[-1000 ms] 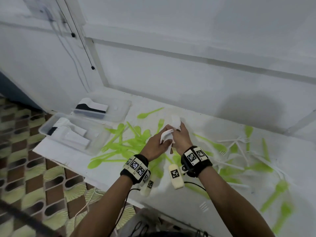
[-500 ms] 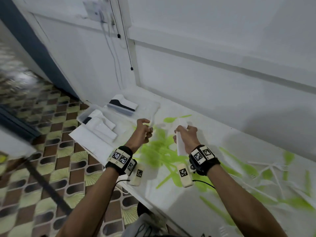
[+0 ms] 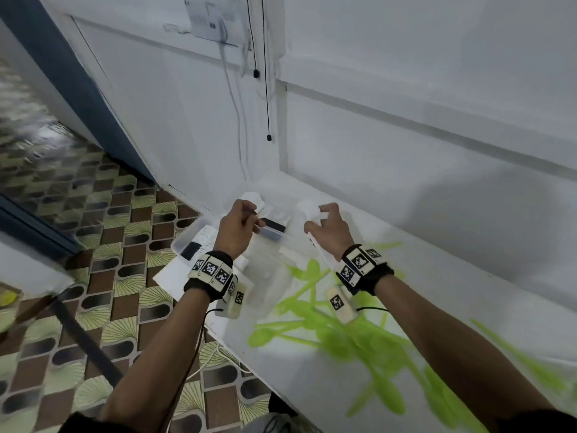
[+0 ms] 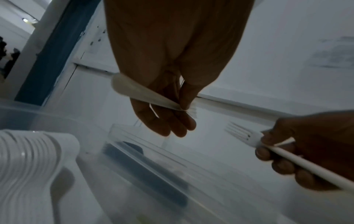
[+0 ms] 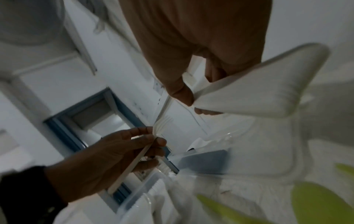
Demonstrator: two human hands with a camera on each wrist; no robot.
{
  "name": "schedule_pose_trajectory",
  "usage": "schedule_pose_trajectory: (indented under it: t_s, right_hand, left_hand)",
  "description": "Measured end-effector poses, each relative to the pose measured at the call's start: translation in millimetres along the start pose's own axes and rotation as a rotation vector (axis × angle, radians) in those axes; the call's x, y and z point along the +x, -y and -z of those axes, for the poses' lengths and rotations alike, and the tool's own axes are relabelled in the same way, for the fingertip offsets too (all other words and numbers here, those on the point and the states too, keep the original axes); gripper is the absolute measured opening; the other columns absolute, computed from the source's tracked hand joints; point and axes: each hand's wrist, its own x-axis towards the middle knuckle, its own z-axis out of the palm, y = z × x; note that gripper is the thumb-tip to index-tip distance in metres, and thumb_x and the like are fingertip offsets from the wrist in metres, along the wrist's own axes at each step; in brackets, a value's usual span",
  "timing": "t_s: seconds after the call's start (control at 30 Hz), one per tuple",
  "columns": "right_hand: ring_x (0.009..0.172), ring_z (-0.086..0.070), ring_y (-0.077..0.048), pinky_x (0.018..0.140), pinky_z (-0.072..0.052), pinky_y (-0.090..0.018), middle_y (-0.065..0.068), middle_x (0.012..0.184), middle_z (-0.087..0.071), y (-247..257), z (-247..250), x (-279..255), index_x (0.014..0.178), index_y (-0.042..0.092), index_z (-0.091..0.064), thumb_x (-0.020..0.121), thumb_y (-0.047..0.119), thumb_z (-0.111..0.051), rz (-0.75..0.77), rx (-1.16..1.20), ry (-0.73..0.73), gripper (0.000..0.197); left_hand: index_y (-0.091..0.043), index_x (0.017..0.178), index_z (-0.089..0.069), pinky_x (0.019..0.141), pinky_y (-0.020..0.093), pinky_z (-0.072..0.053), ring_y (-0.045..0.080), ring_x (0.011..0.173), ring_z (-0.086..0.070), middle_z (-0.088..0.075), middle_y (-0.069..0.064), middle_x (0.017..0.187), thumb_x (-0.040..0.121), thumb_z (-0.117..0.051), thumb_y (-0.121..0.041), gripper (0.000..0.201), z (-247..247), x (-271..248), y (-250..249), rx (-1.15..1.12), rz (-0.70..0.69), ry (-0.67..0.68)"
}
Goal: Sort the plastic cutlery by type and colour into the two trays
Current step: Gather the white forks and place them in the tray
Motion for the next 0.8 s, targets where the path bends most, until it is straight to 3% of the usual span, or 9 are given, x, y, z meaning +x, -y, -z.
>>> schedule_pose_trajectory:
  t_s: [0.1, 0.2, 0.3, 0.4, 0.53, 0.63, 0.73, 0.8]
  right_hand:
    - [0.085, -0.066, -0.019, 0.074, -0.048, -0.028, -0.008, 0.084, -0.074, 18, -27, 31, 0.115, 0.022, -0.049, 0.082, 0.030, -0.072, 0.074, -0.140, 0.031, 0.041]
    - [0.096, -0.065, -0.021, 0.074, -0.046, -0.027, -0.011, 0.096, -0.073, 26, -49, 64, 0.119, 0.022, -0.053, 0.083, 0.033, -0.072, 0.034, -0.197, 0.067, 0.042]
    - [0.103, -0.060, -0.025, 0.076, -0.042, -0.025, -0.013, 0.113, -0.064, 23, -70, 87, 0.125, 0.017, -0.051, 0.086, 0.033, -0.069, -0.005, -0.282, 0.121, 0.046]
    - [0.100, -0.055, -0.026, 0.079, -0.039, -0.026, -0.009, 0.109, -0.059, 21, -85, 101, 0.127, 0.012, -0.048, 0.088, 0.033, -0.069, -0.006, -0.388, 0.160, 0.049]
    - [0.110, -0.057, -0.028, 0.083, -0.040, -0.028, -0.012, 0.117, -0.061, 19, -101, 113, 0.129, 0.012, -0.052, 0.086, 0.037, -0.072, 0.007, -0.508, 0.213, 0.054]
    - [0.108, -0.059, -0.029, 0.079, -0.039, -0.027, -0.013, 0.113, -0.064, 20, -110, 117, 0.120, 0.011, -0.057, 0.081, 0.035, -0.076, 0.071, -0.588, 0.225, 0.050]
    - [0.107, -0.060, -0.028, 0.080, -0.044, -0.030, -0.013, 0.111, -0.067, 24, -114, 116, 0.119, 0.007, -0.060, 0.081, 0.030, -0.079, 0.117, -0.656, 0.276, 0.049]
    - [0.107, -0.062, -0.027, 0.084, -0.048, -0.030, -0.011, 0.111, -0.070, 24, -116, 115, 0.116, 0.008, -0.063, 0.081, 0.027, -0.080, 0.128, -0.709, 0.315, 0.043]
  left_hand:
    - [-0.019, 0.104, -0.057, 0.081, 0.027, -0.044, 0.012, 0.090, -0.067, -0.075, -0.012, 0.080, 0.103, -0.048, -0.008, 0.015, 14, 24, 16, 0.141, 0.012, 0.009]
    - [-0.013, 0.106, -0.054, 0.082, 0.033, -0.045, 0.016, 0.089, -0.063, -0.074, -0.007, 0.084, 0.106, -0.040, -0.008, 0.015, 22, 35, 24, 0.199, 0.003, 0.009]
    - [-0.007, 0.111, -0.049, 0.074, 0.033, -0.041, 0.024, 0.092, -0.064, -0.075, 0.001, 0.101, 0.106, -0.036, -0.006, 0.014, 27, 40, 27, 0.278, -0.028, 0.029]
    - [-0.006, 0.115, -0.048, 0.072, 0.033, -0.037, 0.034, 0.094, -0.065, -0.073, 0.001, 0.113, 0.105, -0.038, -0.006, 0.014, 29, 42, 32, 0.394, -0.061, 0.068]
    - [-0.012, 0.109, -0.043, 0.071, 0.035, -0.039, 0.038, 0.092, -0.065, -0.074, 0.000, 0.112, 0.105, -0.038, -0.009, 0.007, 28, 45, 38, 0.409, -0.083, 0.072]
    - [-0.020, 0.102, -0.036, 0.069, 0.037, -0.037, 0.040, 0.089, -0.064, -0.074, 0.004, 0.113, 0.105, -0.037, -0.010, 0.011, 30, 50, 43, 0.413, -0.081, 0.054]
    - [-0.016, 0.106, -0.041, 0.066, 0.039, -0.035, 0.043, 0.082, -0.062, -0.071, 0.013, 0.097, 0.105, -0.037, -0.011, 0.007, 31, 50, 43, 0.451, -0.069, 0.073]
    - [-0.010, 0.110, -0.045, 0.065, 0.039, -0.032, 0.043, 0.080, -0.059, -0.063, 0.011, 0.085, 0.106, -0.037, -0.010, 0.009, 31, 49, 40, 0.462, -0.053, 0.075]
